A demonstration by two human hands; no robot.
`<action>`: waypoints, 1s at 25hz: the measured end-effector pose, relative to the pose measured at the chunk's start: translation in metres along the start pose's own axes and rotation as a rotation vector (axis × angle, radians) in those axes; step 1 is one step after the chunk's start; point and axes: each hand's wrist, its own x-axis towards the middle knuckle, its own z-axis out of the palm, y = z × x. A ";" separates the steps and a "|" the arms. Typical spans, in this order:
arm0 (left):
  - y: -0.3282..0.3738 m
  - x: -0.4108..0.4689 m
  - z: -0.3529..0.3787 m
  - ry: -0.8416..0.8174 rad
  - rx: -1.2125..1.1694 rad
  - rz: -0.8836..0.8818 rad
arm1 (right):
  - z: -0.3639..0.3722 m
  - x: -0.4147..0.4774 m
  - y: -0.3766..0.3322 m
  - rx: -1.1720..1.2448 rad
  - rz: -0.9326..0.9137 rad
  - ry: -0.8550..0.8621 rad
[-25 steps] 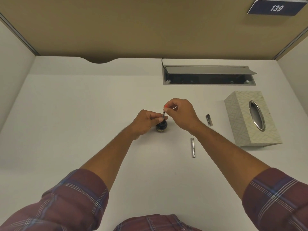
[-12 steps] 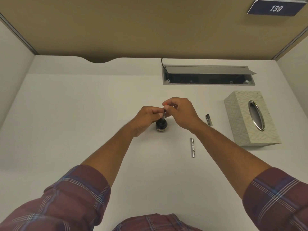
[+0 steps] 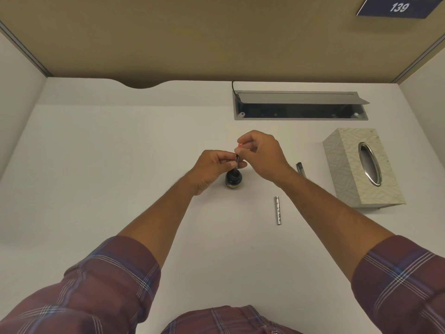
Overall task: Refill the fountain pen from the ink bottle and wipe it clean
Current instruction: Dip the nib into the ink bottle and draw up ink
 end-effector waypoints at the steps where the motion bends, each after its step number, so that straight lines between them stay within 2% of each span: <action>1: 0.000 0.000 0.000 0.010 -0.012 0.000 | 0.000 0.000 0.000 0.000 0.000 0.013; 13: 0.016 0.002 0.001 0.052 -0.080 -0.007 | -0.001 0.012 -0.007 -0.075 -0.049 0.009; 25: 0.014 0.003 0.001 0.038 0.004 -0.013 | -0.002 0.013 -0.007 -0.034 0.016 0.040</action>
